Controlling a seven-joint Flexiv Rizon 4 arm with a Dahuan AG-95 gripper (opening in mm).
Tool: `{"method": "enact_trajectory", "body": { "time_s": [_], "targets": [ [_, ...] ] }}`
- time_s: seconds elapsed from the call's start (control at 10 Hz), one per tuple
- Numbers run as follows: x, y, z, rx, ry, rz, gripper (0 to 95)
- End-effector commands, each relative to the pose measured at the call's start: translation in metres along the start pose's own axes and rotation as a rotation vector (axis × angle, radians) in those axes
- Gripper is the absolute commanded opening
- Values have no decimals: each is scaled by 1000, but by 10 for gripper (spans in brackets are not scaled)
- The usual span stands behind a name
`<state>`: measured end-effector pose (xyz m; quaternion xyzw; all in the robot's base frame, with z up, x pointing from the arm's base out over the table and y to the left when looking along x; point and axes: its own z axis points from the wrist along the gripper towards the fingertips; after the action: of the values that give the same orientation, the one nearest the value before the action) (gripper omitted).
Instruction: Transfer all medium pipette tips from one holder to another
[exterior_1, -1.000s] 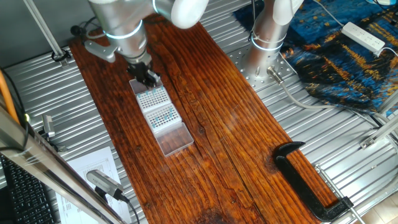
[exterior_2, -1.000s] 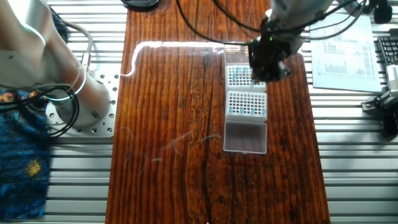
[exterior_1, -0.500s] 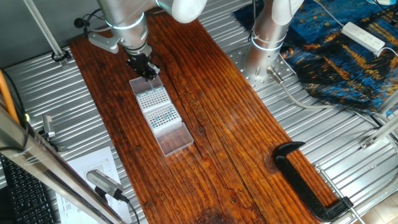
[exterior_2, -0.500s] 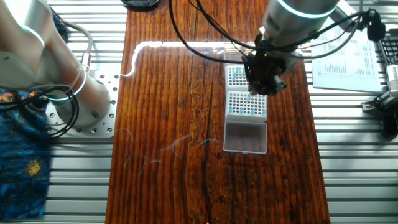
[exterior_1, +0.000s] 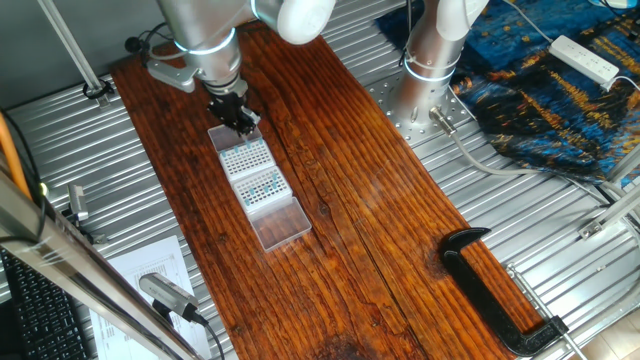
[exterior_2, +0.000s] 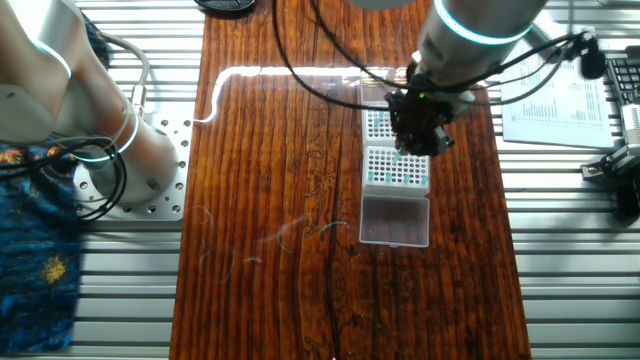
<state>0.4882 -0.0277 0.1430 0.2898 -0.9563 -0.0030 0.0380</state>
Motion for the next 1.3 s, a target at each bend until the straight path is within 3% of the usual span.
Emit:
{"method": "enact_trajectory", "body": {
  "time_s": [0.1,0.5,1.3],
  "targets": [
    [-2,0,2,-4,-6,2,0],
    [-4,4,10,2,-3,6,0],
    [-4,4,10,3,-9,8,0]
  ]
}}
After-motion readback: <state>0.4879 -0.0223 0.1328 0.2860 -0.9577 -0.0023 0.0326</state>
